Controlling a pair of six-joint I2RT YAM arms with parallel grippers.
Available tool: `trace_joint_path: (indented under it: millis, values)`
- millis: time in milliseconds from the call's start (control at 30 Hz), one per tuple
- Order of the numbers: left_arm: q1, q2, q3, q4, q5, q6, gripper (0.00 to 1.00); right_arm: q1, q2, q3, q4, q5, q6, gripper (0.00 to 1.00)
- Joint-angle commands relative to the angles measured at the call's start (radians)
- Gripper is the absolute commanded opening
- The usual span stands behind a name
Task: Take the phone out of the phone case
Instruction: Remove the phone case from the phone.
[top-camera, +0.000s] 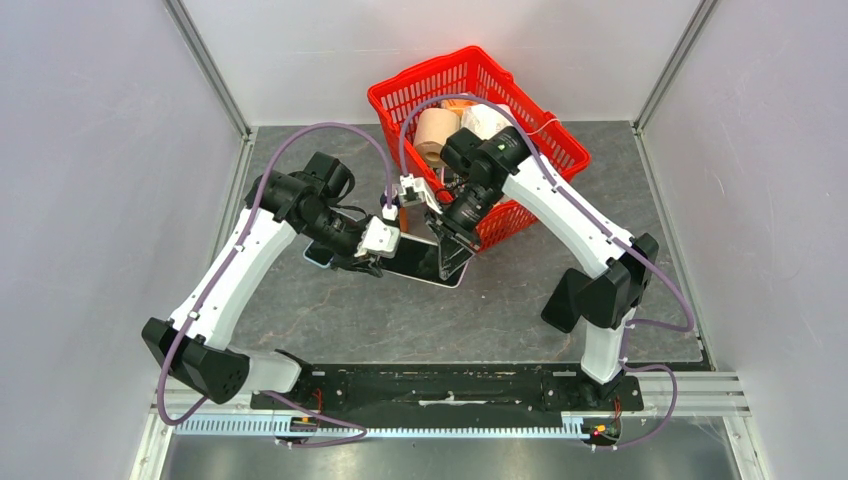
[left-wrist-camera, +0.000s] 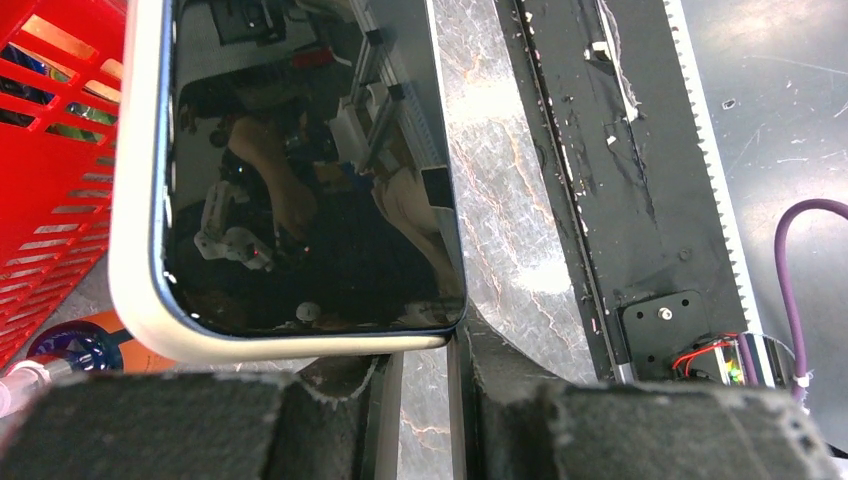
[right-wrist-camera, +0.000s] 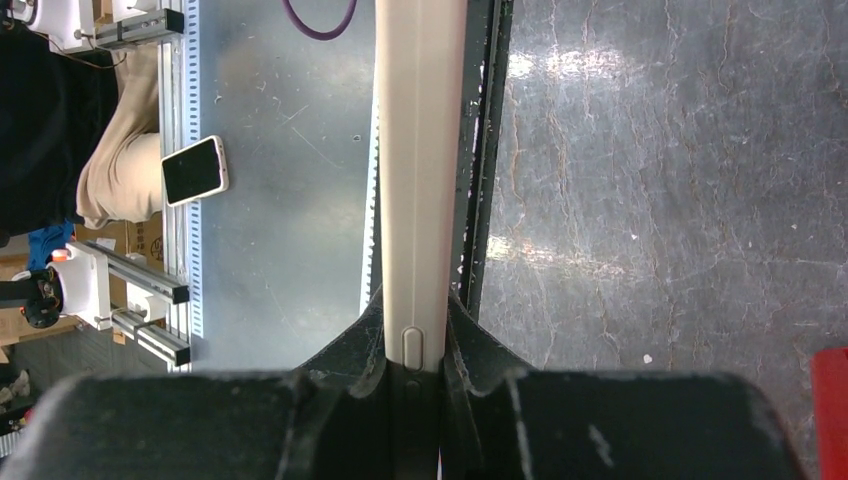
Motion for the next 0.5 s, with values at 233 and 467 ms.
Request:
trace_joint_path:
  millis: [233,467]
  values:
    - [-0.029,0.017,0.024,0.356,0.099,0.040,0.02,0.143,0.025,0.073,0.006,-0.179,0.006,0.00]
    - [-0.009,0.016,0.020,0.337,0.103,0.106,0.02,0.156,0.015,0.060,-0.009,-0.181,-0.013,0.00]
